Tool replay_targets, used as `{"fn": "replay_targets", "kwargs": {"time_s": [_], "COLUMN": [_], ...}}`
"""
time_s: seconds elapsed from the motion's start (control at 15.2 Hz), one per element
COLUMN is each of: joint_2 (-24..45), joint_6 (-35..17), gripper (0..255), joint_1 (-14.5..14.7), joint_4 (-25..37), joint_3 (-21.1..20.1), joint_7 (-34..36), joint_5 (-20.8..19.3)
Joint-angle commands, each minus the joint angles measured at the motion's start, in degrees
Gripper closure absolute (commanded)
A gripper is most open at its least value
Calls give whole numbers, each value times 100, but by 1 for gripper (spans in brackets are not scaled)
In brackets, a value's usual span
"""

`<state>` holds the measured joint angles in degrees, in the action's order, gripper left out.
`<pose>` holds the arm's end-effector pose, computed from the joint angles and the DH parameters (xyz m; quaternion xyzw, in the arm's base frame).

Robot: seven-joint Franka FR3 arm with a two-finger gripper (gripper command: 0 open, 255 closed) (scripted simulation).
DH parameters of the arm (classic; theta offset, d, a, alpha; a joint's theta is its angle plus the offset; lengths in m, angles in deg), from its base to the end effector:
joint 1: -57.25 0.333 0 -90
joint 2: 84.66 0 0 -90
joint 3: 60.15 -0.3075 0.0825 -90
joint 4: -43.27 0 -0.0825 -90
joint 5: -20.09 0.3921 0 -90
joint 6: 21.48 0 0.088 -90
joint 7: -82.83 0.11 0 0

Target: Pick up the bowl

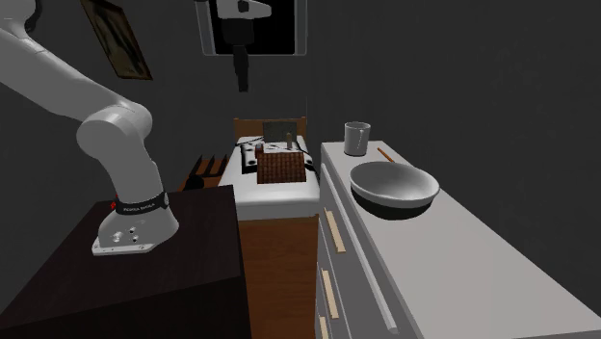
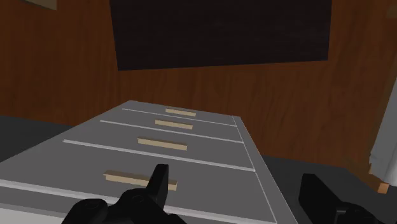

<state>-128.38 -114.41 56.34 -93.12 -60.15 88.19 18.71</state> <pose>0.3310 -0.0078 0.5668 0.9985 -0.0541 0.0027 0.0119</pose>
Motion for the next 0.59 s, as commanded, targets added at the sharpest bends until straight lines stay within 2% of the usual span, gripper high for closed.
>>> {"fn": "replay_targets", "kwargs": {"time_s": [0.0,0.53], "joint_2": [0,1550], "joint_6": [0,-837], "gripper": [0,0], "joint_1": [0,-177], "joint_4": [0,683], "joint_3": [0,574], "joint_7": [0,-662], "joint_5": [0,-264]}}
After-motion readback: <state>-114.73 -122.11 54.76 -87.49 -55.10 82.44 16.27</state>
